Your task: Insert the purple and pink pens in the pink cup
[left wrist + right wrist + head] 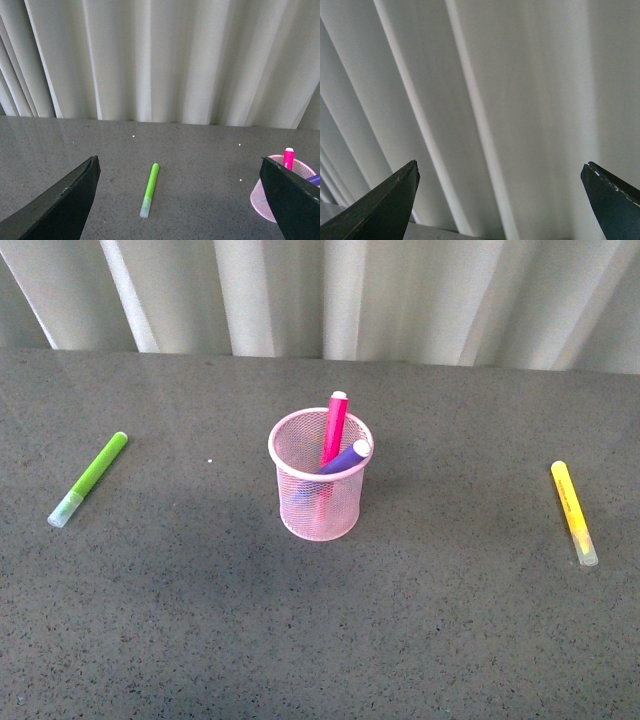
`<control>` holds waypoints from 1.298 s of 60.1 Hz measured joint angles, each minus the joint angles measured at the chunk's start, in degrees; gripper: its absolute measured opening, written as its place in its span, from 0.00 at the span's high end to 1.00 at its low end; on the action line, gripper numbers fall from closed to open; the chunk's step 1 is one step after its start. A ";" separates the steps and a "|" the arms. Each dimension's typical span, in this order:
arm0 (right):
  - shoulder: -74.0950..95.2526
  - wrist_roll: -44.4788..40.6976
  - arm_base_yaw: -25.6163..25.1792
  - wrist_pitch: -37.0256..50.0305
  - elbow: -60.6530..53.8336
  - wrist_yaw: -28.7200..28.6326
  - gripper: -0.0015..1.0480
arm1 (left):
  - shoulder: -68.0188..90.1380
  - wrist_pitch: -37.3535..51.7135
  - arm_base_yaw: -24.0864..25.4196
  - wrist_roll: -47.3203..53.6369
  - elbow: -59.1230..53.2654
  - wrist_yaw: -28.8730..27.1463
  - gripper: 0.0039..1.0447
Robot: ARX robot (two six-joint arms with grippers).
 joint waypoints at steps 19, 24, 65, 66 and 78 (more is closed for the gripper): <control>-19.26 1.09 -14.36 -4.11 -10.91 -10.62 0.07 | 0.00 0.00 0.00 0.00 0.00 0.00 0.06; -23.74 2.91 -17.59 -6.14 -12.76 -13.09 0.07 | 0.02 0.00 0.00 0.00 0.00 -0.02 0.06; -57.53 -16.39 -9.07 -38.34 -34.67 12.57 0.97 | 0.00 0.00 0.00 0.00 0.00 0.00 0.06; -58.12 -16.41 -8.46 -38.58 -35.01 12.83 0.97 | 0.00 0.00 -0.02 0.00 0.00 -0.02 0.06; -63.49 -16.41 -7.02 -41.44 -37.64 13.09 0.97 | 0.00 0.00 0.00 0.00 0.00 -0.02 0.06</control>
